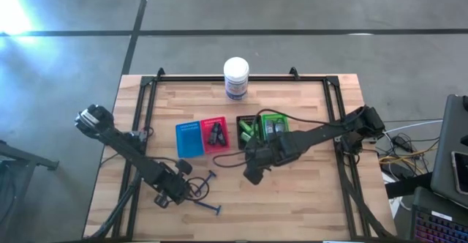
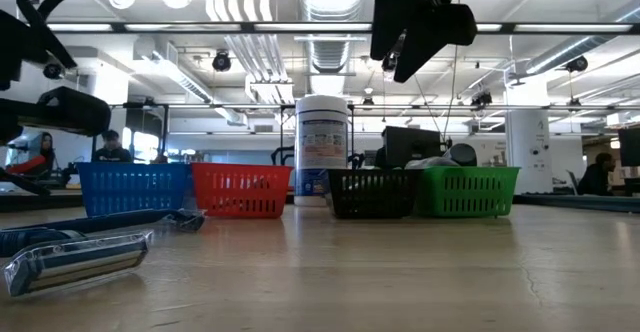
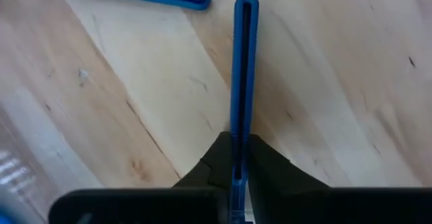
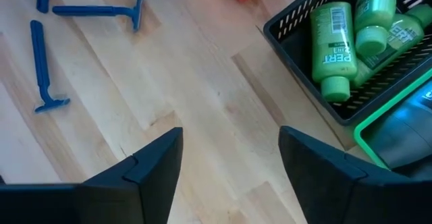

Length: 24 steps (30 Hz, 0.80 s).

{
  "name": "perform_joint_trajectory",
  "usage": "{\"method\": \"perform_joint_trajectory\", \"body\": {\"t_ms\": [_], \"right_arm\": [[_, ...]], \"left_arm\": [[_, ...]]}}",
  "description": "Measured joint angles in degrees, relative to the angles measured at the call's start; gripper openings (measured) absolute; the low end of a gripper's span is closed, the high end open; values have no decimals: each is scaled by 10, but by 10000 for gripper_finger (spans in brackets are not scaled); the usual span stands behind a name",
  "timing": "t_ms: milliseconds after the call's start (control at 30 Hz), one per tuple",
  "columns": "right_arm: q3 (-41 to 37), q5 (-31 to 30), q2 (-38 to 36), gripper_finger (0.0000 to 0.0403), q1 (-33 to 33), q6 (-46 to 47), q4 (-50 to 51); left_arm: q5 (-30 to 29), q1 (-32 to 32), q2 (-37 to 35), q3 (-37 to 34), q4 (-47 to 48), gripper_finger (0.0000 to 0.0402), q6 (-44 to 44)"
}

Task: Pick & Place Travel size toiletries
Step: Put the blue razor into the blue basket

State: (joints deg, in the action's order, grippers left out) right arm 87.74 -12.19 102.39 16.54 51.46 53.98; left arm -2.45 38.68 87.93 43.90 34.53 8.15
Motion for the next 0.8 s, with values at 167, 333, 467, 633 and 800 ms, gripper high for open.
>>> {"method": "perform_joint_trajectory", "body": {"t_ms": [167, 333, 467, 633, 800], "right_arm": [[0, 0, -3, 228, 7, 5, 0], [0, 1, -17, 221, 15, 7, -15], [0, 1, -39, 219, 16, -26, -85], [0, -21, -66, 227, 16, -94, -234], [0, -43, -68, 243, 11, -142, -356]], "left_arm": [[-5, -1, -34, -4, 13, 22, 72], [-10, -1, -131, -2, 12, 22, 182], [-65, -11, -227, -2, -28, 22, 271], [-190, -34, -323, -15, -154, 22, 341], [-275, -43, -373, -50, -329, 22, 329]]}}
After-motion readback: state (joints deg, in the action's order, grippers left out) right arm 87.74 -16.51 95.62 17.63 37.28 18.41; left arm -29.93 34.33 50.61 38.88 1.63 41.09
